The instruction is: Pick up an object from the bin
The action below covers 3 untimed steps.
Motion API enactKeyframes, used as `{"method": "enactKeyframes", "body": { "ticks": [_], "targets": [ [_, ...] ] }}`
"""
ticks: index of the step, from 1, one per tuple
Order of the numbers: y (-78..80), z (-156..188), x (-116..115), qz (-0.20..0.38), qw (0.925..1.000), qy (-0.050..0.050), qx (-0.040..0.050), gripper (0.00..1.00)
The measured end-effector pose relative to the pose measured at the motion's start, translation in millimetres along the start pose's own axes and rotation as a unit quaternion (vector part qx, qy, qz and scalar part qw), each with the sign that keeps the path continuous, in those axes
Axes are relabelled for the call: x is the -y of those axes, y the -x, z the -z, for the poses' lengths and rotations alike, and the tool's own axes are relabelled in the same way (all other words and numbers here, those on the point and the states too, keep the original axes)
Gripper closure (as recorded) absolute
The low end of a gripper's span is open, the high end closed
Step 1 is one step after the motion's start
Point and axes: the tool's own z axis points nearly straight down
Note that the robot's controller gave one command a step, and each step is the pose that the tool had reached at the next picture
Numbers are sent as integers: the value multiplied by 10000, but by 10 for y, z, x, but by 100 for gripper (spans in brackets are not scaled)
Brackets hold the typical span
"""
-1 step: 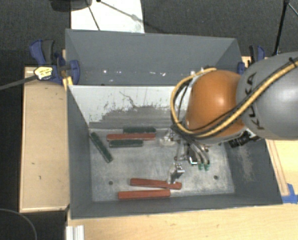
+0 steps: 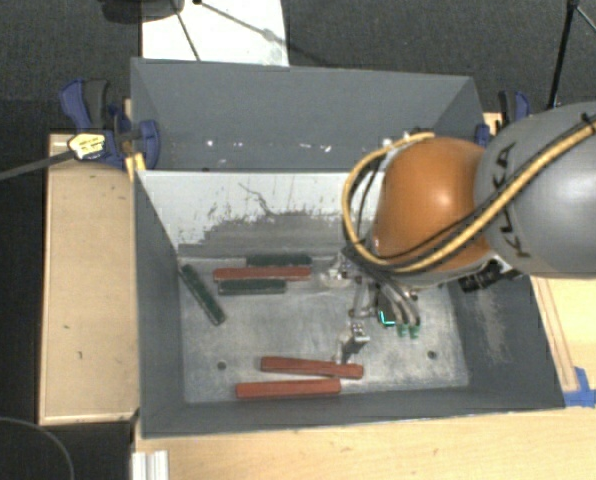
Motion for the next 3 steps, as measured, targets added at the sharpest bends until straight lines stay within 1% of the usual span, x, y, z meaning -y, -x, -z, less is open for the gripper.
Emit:
{"method": "enactKeyframes", "body": {
  "ticks": [1, 2, 3],
  "targets": [
    [-141, -928, -209, 101, 9999, 10, 29, 100],
    [-141, -928, -209, 91, 10000, 10, 29, 100],
    [-147, 403, -311, 196, 9998, -1, 0, 100]
  ]
}}
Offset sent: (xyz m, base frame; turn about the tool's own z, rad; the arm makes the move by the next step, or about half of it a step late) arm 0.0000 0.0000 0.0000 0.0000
